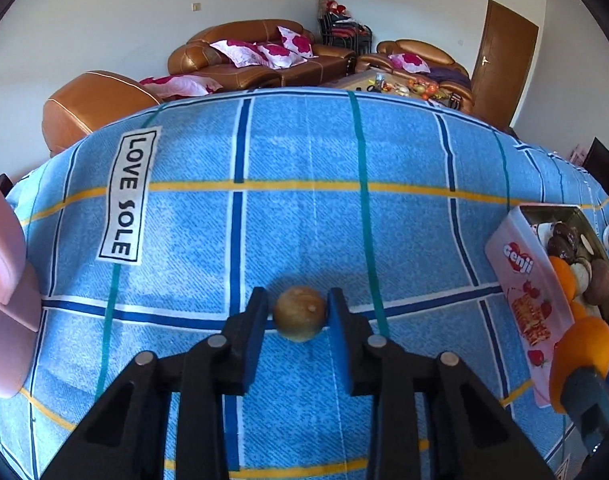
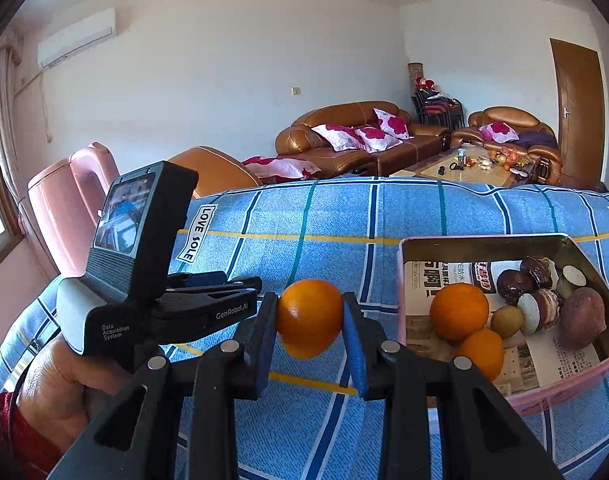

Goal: Organize fruits
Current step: 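Grasp an orange with the right tool while the left grasps a small brown fruit, then carry the orange and small brown fruit over the tin box with both tools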

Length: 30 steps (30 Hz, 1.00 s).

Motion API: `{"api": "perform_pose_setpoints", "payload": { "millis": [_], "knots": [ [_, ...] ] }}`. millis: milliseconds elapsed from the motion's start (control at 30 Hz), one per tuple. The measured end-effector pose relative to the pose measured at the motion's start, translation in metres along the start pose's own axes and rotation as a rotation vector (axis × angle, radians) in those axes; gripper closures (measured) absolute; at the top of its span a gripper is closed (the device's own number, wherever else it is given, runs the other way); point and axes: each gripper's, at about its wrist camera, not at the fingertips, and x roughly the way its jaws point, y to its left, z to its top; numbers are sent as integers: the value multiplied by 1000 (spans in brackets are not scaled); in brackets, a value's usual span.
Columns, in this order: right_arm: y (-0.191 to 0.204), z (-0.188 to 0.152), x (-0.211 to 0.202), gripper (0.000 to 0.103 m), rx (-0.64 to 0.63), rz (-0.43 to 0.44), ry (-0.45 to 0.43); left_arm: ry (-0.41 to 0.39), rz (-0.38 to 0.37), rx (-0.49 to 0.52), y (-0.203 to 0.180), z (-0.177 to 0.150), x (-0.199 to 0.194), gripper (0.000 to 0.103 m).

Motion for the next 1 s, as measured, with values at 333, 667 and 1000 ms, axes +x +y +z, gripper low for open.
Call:
{"api": "perform_pose_setpoints", "payload": {
  "millis": [333, 667, 1000],
  "knots": [
    [1, 1, 4, 69, -3, 0, 0, -31, -123, -141, 28, -8, -8, 77],
    [8, 0, -12, 69, -73, -53, -106, -272, 217, -44, 1, -25, -56, 77],
    [12, -1, -16, 69, -102, -86, -129, -388, 335, -41, -8, -43, -80, 77]
  ]
}}
